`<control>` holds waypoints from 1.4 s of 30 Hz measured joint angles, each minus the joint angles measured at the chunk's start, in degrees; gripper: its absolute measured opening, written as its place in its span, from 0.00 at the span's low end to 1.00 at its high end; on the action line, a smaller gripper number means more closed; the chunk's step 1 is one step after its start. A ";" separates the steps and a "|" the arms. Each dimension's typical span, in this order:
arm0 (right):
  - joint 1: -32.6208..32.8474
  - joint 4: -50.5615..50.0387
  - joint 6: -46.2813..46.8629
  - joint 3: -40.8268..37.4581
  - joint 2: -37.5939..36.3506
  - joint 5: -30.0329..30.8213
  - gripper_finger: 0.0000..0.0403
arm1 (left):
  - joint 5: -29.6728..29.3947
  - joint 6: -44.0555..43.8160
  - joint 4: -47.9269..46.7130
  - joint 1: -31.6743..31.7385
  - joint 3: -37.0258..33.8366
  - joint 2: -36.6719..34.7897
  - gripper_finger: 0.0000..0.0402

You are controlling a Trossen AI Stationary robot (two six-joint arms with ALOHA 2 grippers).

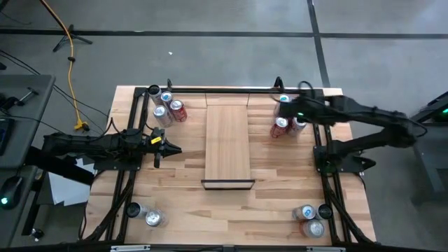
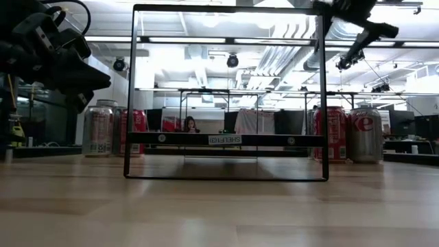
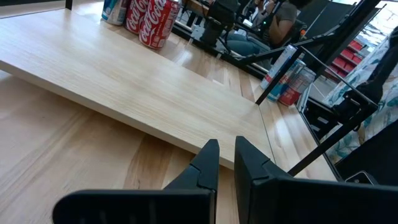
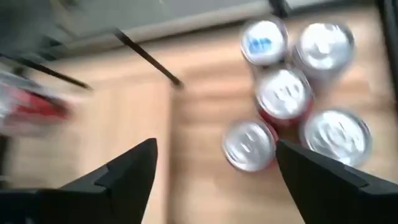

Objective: Place canned beverage on shelf
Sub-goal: Put the bottom right red soda can on the shelf

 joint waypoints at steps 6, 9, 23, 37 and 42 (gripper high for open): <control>-4.54 -2.75 -7.26 1.06 11.99 -7.60 0.79 | -0.01 0.00 0.00 0.00 0.00 0.00 0.00; -6.72 -3.43 -11.21 1.02 16.62 -9.87 0.79 | -0.01 0.00 0.00 0.00 0.00 0.00 0.00; -12.22 -3.19 -18.63 0.98 23.07 -11.73 0.79 | -0.01 0.00 0.00 0.00 -0.01 0.00 0.00; -13.99 -0.03 -21.52 -1.03 23.02 -18.21 0.79 | 0.00 0.00 0.00 -0.01 -0.01 0.00 0.00; -14.92 3.06 -19.80 -4.52 23.03 -19.85 0.79 | 0.00 0.00 0.00 0.01 -0.01 0.00 0.00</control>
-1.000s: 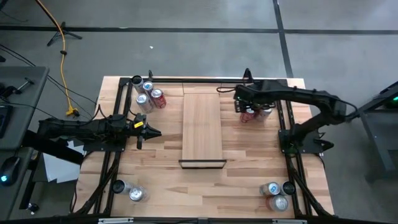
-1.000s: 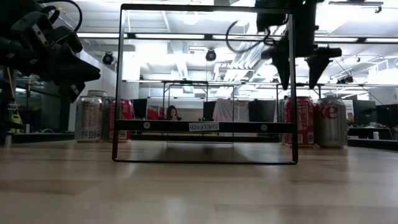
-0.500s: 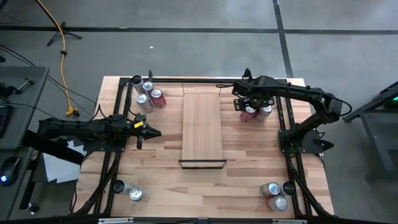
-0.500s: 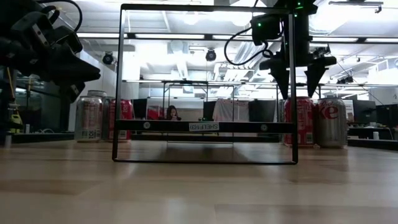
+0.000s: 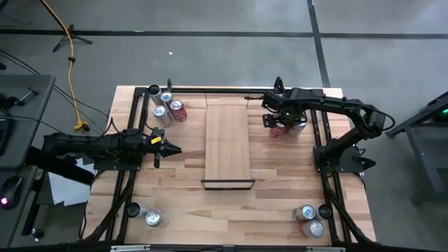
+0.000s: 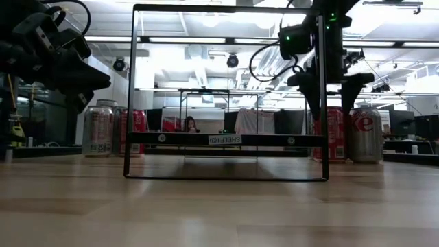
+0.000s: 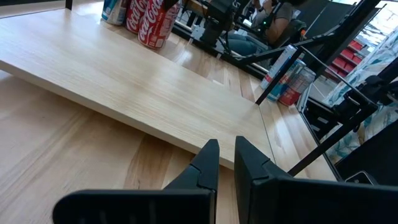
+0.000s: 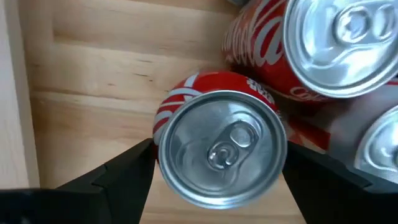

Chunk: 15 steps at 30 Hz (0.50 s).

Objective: Place canned beverage on shelf
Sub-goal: Put the bottom right red soda can on the shelf

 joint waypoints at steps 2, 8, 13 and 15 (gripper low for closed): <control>-0.08 1.59 0.25 -0.66 0.00 0.09 0.79 | 0.00 0.00 0.00 0.00 0.00 0.00 0.00; -0.03 4.64 1.11 -0.69 0.00 0.68 0.79 | -0.02 0.00 0.00 -0.01 0.01 0.00 0.00; -0.51 4.86 1.44 -0.69 0.00 2.71 0.79 | 0.00 0.00 0.00 -0.02 0.00 0.00 0.00; -0.72 5.59 1.50 -0.69 0.02 2.90 0.79 | 0.00 0.00 0.00 -0.02 0.00 0.00 0.00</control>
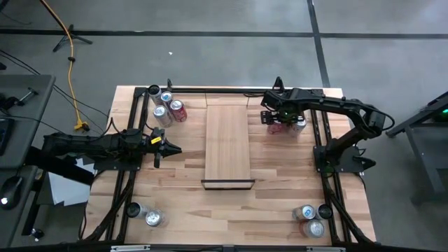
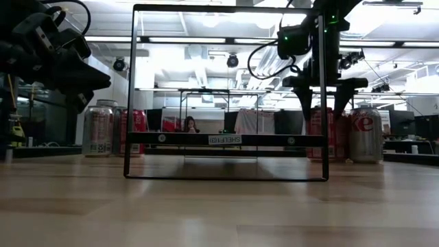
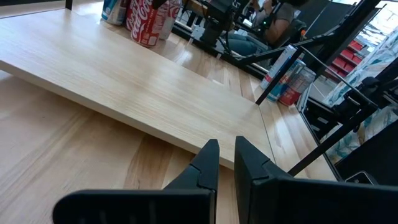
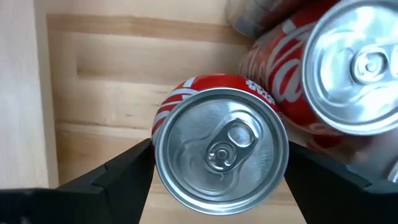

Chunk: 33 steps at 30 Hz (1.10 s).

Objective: Place canned beverage on shelf
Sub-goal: Put the bottom right red soda can on the shelf

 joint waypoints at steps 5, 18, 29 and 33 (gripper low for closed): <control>-0.07 1.32 1.54 0.00 0.09 0.39 0.79 | -0.02 0.00 0.00 0.01 0.00 0.00 0.00; 0.10 1.95 3.22 0.31 3.21 2.21 0.77 | -0.02 0.00 0.00 0.00 0.00 0.00 0.00; 0.18 1.97 1.69 0.67 3.30 2.21 0.69 | -0.02 0.00 0.00 0.00 0.01 0.00 0.00; 1.12 0.29 -0.41 2.80 3.64 1.95 0.69 | 0.00 0.00 0.00 0.00 0.02 0.00 0.00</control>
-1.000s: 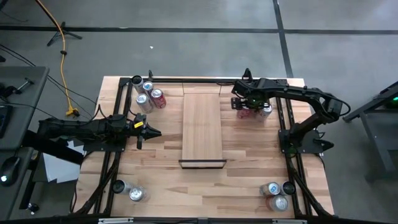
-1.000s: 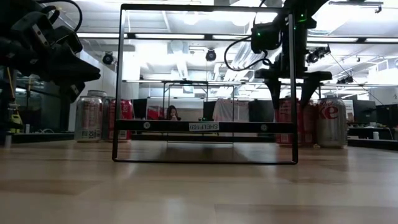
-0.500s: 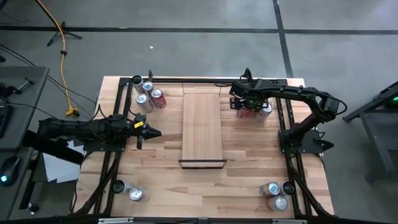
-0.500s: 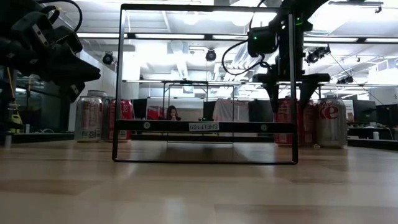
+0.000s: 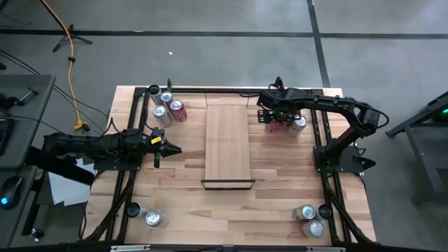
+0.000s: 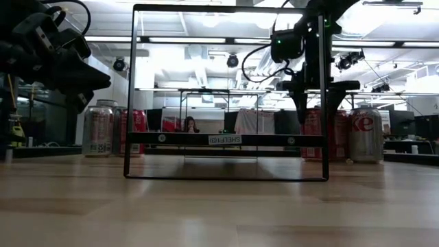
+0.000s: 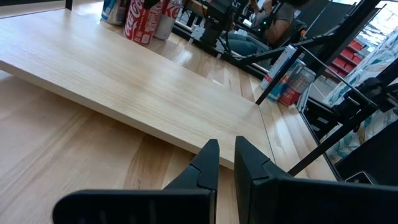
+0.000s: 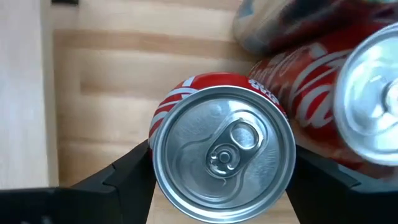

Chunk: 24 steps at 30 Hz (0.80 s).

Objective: Place canned beverage on shelf
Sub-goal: Put the bottom right red soda can on the shelf

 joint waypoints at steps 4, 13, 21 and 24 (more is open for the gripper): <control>1.02 -2.72 -5.24 4.86 -0.16 -0.36 0.69 | -0.02 0.00 0.00 0.01 -0.02 0.00 0.00; 3.34 -6.91 -40.80 22.31 -0.14 -10.43 0.69 | -0.01 0.00 0.00 0.02 -0.02 0.00 0.00; 3.34 -6.31 -65.61 31.32 6.01 -13.12 0.69 | -0.02 0.00 0.01 0.02 -0.02 0.00 0.00; 3.34 -7.06 -68.24 35.35 12.22 -10.72 0.69 | -0.02 0.00 0.00 0.00 -0.02 0.00 0.00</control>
